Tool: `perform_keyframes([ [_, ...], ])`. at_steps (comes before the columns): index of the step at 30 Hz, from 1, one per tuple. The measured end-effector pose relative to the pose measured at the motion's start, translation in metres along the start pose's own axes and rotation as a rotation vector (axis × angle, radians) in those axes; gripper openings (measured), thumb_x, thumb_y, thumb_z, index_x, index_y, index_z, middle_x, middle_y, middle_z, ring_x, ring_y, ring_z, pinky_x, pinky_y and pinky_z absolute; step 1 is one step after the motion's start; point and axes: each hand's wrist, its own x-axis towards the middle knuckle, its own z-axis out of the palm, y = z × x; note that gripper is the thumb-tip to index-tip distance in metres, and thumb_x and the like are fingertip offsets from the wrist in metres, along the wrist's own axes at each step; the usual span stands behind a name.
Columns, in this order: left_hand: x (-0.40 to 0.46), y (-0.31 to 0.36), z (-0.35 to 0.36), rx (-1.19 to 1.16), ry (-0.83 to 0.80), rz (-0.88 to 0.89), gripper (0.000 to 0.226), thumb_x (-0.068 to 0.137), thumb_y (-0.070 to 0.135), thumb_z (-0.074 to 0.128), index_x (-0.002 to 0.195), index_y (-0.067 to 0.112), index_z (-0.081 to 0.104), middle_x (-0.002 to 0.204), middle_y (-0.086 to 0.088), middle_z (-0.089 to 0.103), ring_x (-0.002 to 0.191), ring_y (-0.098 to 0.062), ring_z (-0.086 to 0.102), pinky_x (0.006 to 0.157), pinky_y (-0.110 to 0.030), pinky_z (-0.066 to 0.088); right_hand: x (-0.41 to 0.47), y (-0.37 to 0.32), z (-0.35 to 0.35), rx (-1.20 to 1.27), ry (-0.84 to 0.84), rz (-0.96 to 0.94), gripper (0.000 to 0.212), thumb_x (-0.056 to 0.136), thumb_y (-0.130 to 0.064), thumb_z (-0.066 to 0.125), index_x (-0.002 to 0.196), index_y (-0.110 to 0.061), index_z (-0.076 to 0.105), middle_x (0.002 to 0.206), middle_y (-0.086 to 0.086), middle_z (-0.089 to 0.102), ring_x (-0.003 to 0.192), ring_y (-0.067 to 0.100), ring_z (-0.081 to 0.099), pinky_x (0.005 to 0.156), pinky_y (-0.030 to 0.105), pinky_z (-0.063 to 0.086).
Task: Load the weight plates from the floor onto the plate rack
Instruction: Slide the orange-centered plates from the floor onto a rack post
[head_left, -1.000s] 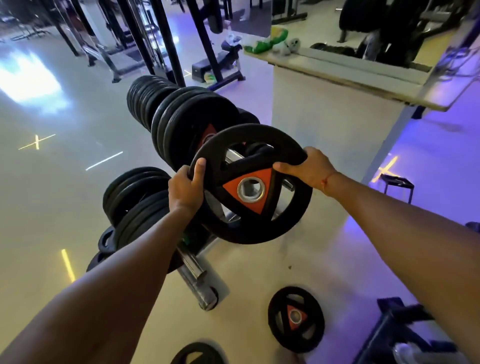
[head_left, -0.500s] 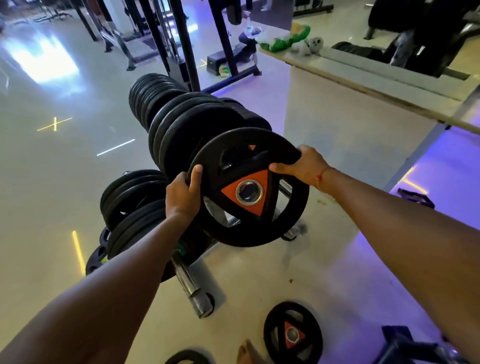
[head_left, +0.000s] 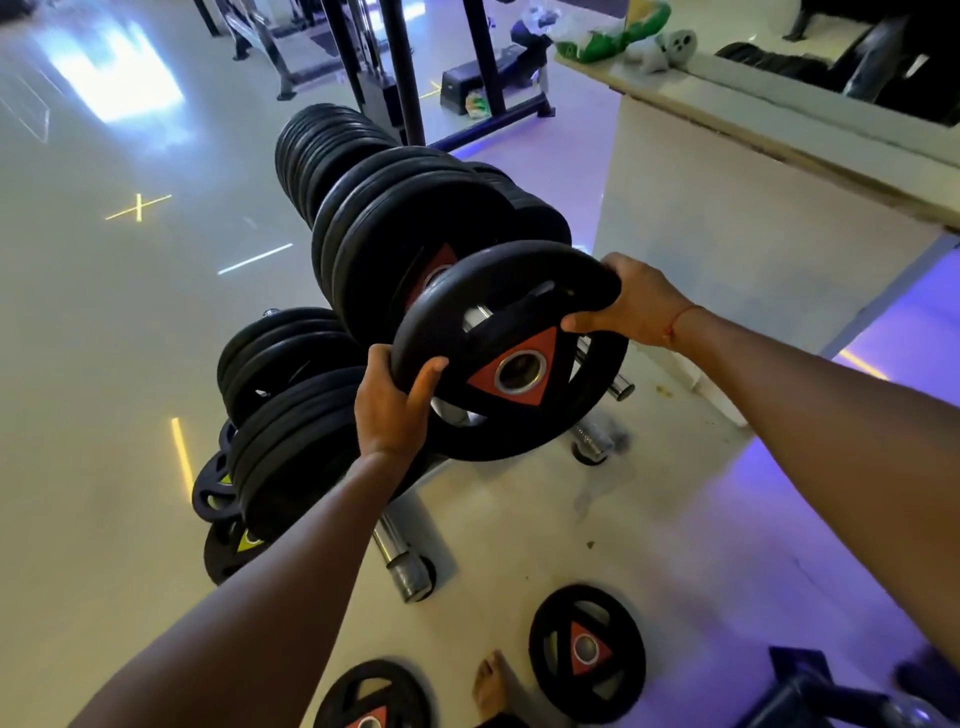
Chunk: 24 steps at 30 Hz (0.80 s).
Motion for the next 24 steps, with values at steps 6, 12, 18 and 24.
perform_keyframes([
  [6,-0.001,-0.014,-0.009,0.129,-0.075,0.080,0.071,0.072,0.075,0.068,0.116,0.022,0.049,0.106,0.000,0.063,0.093,-0.014,0.061,0.076,-0.030,0.052,0.003,-0.005,0.000,-0.058,0.023,-0.063,0.067,0.065,-0.048,0.091,0.113,-0.022,0.053,0.104,-0.001,0.063,0.096,0.021,0.060,0.076,0.030,0.048],
  [12,0.019,-0.028,-0.012,0.274,0.054,0.058,0.076,0.073,0.074,0.071,0.120,0.018,0.050,0.114,-0.002,0.058,0.105,-0.021,0.058,0.088,-0.042,0.053,0.020,-0.034,0.014,-0.126,0.181,-0.159,0.076,0.067,-0.046,0.089,0.127,-0.016,0.054,0.119,0.012,0.065,0.107,0.030,0.061,0.092,0.043,0.053],
  [18,0.051,-0.038,-0.015,0.281,0.164,-0.121,0.073,0.065,0.068,0.081,0.108,0.023,0.042,0.102,0.004,0.055,0.089,-0.016,0.057,0.072,-0.033,0.049,0.061,-0.072,0.036,-0.392,0.252,-0.196,0.086,0.077,-0.047,0.082,0.143,-0.009,0.042,0.132,0.020,0.051,0.117,0.040,0.055,0.091,0.045,0.049],
  [24,0.077,-0.046,-0.012,0.254,0.143,-0.199,0.063,0.072,0.062,0.081,0.100,0.022,0.041,0.097,0.002,0.057,0.086,-0.021,0.060,0.068,-0.036,0.051,0.093,-0.097,0.047,-0.470,0.259,-0.192,0.090,0.080,-0.044,0.080,0.146,-0.002,0.035,0.132,0.022,0.053,0.118,0.039,0.056,0.092,0.044,0.050],
])
